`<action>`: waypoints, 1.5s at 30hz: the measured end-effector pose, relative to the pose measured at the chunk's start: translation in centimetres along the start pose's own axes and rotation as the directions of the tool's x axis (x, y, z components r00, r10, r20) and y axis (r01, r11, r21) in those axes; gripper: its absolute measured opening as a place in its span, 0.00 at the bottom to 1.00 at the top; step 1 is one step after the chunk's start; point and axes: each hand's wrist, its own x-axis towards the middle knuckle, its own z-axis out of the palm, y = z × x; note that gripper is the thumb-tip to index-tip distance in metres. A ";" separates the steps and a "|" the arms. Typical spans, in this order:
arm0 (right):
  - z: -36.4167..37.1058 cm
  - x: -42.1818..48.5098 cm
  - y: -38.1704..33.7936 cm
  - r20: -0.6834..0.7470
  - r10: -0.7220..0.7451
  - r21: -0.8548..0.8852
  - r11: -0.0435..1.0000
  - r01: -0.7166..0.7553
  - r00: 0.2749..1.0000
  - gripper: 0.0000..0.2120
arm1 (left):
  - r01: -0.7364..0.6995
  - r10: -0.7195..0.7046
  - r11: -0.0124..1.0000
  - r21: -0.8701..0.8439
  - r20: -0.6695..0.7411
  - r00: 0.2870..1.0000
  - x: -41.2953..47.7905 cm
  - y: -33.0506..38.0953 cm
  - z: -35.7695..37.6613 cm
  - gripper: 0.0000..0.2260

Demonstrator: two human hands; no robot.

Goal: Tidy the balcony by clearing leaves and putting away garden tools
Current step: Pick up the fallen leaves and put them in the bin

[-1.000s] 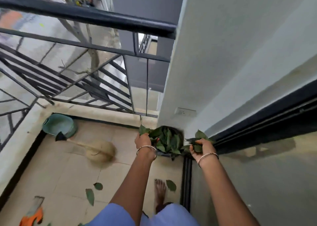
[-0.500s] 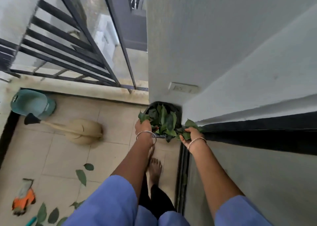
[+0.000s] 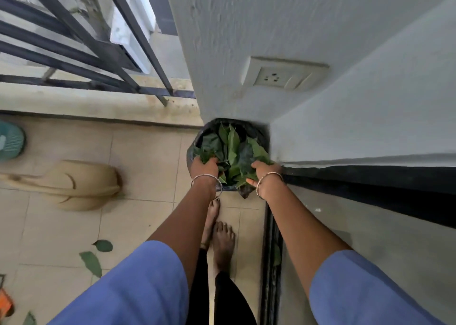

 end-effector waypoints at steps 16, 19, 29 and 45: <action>6.6 8.8 3.9 0.199 -0.128 0.014 0.992 0.128 0.972 0.38 | -0.314 0.234 0.815 0.487 0.218 0.947 2.0 0.1 -0.5 0.28; 4.6 8.2 5.4 0.070 -0.235 -0.004 0.972 0.236 0.969 0.34 | -0.357 0.347 0.734 0.578 0.132 0.929 0.3 -0.1 -1.2 0.19; -4.5 2.3 16.4 -0.328 -0.339 -0.089 0.940 0.328 0.882 0.14 | -0.389 0.412 0.824 0.412 0.035 0.910 -8.6 -3.6 -3.6 0.07; -18.1 -0.4 37.9 -0.258 0.036 -0.312 0.943 -0.118 0.965 0.15 | -0.191 0.178 0.959 0.207 0.084 0.981 -16.5 -23.3 -10.2 0.05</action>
